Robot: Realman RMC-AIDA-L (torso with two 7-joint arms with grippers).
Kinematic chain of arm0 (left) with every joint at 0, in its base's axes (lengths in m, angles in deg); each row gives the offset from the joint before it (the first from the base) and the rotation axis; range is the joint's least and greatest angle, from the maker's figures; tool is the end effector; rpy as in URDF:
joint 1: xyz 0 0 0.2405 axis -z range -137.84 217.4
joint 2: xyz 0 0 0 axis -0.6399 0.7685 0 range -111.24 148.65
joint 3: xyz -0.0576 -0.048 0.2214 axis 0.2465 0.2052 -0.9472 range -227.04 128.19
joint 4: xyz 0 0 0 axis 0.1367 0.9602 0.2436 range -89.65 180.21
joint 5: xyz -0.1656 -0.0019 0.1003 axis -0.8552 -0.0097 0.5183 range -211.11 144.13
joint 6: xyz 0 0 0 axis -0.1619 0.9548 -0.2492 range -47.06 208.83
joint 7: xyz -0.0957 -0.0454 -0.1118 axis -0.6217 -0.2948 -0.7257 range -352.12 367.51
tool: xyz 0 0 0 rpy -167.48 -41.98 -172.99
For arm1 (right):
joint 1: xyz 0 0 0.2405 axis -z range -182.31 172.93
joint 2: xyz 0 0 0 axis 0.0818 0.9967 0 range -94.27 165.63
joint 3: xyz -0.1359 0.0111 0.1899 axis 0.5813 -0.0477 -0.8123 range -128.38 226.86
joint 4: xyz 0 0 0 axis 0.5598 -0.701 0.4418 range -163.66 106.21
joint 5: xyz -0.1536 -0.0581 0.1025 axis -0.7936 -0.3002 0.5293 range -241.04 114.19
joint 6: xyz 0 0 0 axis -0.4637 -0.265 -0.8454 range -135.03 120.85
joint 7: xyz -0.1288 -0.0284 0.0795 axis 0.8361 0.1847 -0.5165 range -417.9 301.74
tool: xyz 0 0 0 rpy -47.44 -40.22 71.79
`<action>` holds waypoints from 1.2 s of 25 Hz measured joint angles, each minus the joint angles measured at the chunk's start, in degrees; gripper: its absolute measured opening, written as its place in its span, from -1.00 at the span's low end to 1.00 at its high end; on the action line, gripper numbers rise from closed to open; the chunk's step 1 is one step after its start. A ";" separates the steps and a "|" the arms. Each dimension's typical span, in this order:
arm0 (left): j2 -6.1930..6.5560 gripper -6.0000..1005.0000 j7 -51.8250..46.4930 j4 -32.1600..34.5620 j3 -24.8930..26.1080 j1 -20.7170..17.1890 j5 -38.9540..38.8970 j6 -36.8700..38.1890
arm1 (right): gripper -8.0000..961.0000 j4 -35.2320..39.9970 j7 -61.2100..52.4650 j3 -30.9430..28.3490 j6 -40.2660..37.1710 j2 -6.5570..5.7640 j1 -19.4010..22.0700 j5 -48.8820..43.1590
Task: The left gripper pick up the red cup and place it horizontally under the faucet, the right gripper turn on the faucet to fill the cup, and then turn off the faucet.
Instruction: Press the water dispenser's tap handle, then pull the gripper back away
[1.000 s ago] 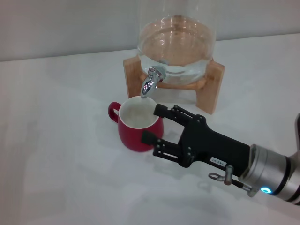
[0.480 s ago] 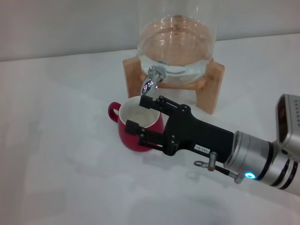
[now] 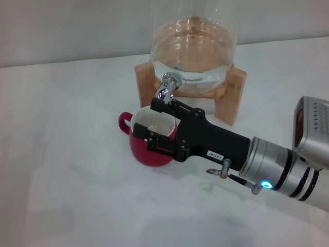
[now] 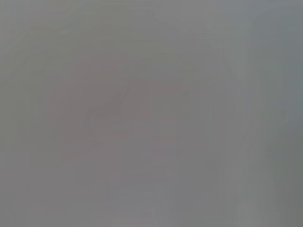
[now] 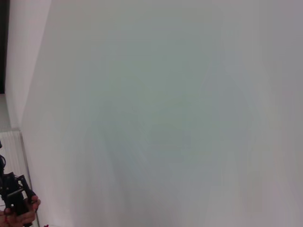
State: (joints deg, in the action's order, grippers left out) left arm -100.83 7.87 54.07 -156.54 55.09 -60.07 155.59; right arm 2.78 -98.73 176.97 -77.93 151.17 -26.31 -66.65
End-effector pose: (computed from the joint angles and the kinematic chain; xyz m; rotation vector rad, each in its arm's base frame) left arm -0.3330 0.2769 0.0336 -1.4773 -0.3913 -0.5428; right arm 0.1717 0.2765 -0.0618 -2.3470 0.4916 1.2875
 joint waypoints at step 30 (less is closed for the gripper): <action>0.00 0.75 0.00 -0.09 -0.02 0.07 0.04 0.00 | 0.65 -0.40 0.31 -1.88 0.00 -0.15 0.96 0.05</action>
State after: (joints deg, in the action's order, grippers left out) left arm -100.83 7.87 53.98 -156.56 55.16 -60.03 155.59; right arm 2.38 -98.42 175.10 -77.93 151.02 -25.36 -66.59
